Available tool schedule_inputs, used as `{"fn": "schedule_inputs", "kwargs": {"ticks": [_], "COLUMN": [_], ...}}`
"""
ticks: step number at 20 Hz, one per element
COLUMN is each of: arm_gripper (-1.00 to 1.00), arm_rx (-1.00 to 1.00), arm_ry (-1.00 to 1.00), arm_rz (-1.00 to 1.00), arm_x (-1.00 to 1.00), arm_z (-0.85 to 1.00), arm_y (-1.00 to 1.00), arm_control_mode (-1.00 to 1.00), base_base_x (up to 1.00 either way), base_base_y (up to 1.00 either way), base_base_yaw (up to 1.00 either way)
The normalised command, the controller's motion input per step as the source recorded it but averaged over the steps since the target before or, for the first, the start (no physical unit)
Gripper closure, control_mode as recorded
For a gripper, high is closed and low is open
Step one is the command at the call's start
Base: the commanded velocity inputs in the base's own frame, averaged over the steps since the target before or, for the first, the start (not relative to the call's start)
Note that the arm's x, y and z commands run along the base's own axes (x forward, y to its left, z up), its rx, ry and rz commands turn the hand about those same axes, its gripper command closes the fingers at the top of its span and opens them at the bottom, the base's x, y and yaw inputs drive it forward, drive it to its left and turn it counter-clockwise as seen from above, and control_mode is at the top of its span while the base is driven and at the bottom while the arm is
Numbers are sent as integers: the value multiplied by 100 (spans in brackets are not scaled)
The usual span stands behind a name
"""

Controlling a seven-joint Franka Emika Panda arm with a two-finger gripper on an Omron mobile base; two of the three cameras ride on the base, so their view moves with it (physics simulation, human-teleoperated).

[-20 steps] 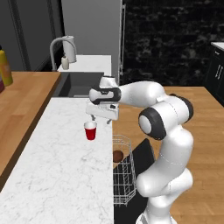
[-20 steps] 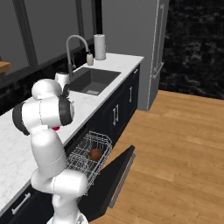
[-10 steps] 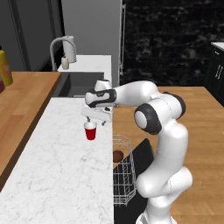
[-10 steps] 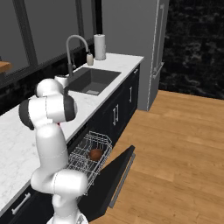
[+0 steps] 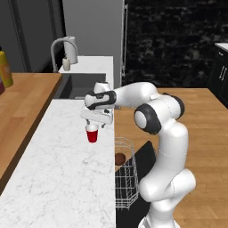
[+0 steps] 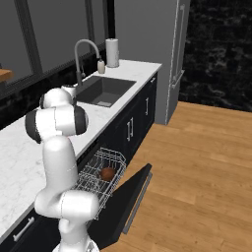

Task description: Pick up the cup and bowl from the counter, place them in the dishwasher, and close the dishwasher door.

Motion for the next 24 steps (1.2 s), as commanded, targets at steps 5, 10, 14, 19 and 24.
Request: {"fn": "schedule_inputs", "kwargs": {"ticks": [5,10,14,19,24], "arm_gripper": [-100,-100,-100,-100,-100], "arm_rx": [0,0,3,9,2], "arm_ry": [0,-7,-18,-10,0], "arm_rz": [0,0,0,0,0], "arm_x": [-21,-10,0,-13,-26], "arm_z": [-10,-8,0,7,0], "arm_y": [-18,-5,24,2,-15], "arm_control_mode": [-100,-100,-100,-100,-100], "base_base_x": [0,0,0,0,0], "base_base_y": [0,0,0,0,0], "base_base_yaw": [0,0,0,0,0]}}
